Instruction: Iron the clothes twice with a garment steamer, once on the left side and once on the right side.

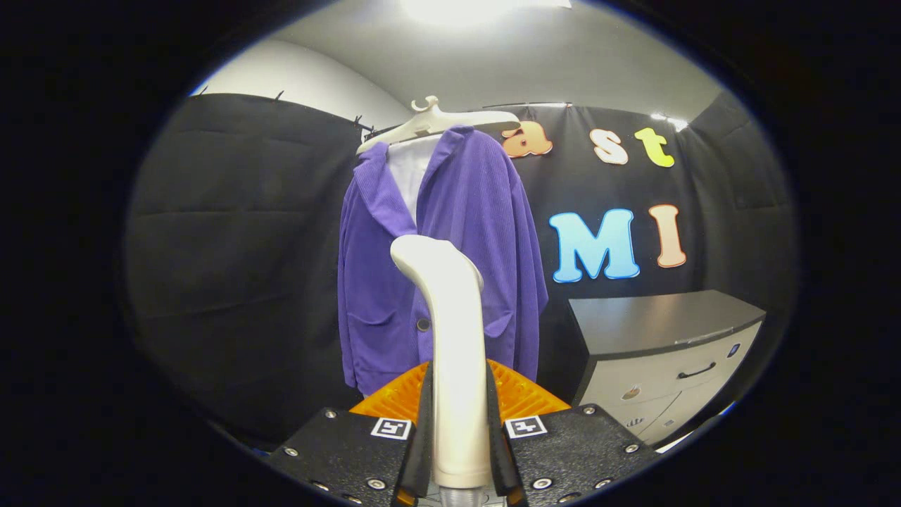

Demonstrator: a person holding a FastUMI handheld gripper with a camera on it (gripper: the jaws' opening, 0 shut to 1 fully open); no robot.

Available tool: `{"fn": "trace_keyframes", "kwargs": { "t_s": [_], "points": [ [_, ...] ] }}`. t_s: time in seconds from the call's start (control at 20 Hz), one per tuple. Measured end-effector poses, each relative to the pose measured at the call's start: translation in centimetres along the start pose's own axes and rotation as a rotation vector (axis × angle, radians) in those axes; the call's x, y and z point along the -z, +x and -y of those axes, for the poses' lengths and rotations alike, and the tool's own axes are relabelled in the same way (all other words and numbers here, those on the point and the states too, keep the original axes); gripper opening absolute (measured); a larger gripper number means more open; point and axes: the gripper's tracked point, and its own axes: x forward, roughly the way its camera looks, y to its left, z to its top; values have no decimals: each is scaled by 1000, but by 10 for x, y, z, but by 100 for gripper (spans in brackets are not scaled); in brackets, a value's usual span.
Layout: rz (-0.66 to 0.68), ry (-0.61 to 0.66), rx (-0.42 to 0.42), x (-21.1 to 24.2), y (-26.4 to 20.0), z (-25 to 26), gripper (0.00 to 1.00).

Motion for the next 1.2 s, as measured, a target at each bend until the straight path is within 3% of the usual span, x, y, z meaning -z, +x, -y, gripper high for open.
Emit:
{"fn": "trace_keyframes", "kwargs": {
  "t_s": [0.7,1.0,1.2],
  "points": [
    [246,-50,-83,-156,42,-65,34],
    [258,-55,-111,-178,81,-101,35],
    [217,-78,-119,-155,100,-113,35]
  ]
}}
